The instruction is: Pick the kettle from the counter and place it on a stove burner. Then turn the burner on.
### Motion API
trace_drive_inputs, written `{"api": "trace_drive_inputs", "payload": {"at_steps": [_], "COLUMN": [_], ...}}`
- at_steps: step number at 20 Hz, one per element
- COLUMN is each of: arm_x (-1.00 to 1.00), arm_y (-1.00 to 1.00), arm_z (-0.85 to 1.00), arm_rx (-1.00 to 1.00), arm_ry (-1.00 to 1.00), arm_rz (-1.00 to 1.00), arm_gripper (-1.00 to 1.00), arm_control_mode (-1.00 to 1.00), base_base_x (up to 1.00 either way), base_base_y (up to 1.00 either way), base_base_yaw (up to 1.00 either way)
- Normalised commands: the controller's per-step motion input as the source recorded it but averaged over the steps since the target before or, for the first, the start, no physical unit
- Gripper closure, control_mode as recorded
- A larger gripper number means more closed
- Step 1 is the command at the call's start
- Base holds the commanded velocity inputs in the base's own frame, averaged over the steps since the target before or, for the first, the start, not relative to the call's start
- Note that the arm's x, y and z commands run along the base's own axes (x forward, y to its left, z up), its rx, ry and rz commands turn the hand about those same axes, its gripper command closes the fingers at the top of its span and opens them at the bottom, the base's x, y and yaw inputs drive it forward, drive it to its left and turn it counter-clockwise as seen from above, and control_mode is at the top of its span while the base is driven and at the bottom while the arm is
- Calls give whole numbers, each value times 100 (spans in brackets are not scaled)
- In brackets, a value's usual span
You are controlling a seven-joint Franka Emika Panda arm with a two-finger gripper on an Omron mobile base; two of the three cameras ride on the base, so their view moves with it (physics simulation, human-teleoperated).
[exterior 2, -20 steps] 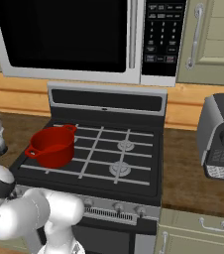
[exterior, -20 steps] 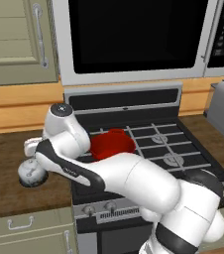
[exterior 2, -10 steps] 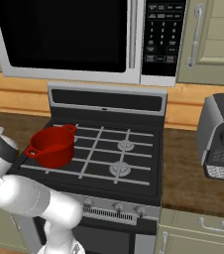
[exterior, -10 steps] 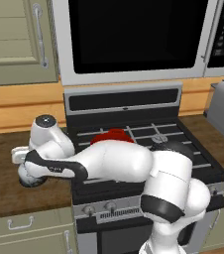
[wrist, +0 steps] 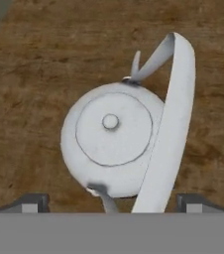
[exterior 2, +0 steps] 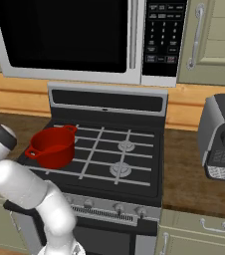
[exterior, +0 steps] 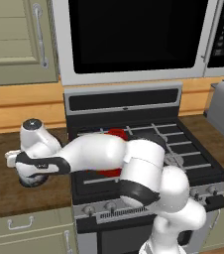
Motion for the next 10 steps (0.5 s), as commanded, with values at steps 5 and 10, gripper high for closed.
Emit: {"api": "trace_drive_inputs", "payload": {"at_steps": [5,10], "arm_x": [48,37], "arm_y": [16,7], "arm_z": [-18,-32], "arm_rx": [-5,-7], "arm_ry": [0,0], "arm_rz": [0,0], "arm_gripper": [-100,-100], "arm_control_mode": [-100,-100], "base_base_x": [0,0], "base_base_y": [0,0], "base_base_yaw": [0,0]}}
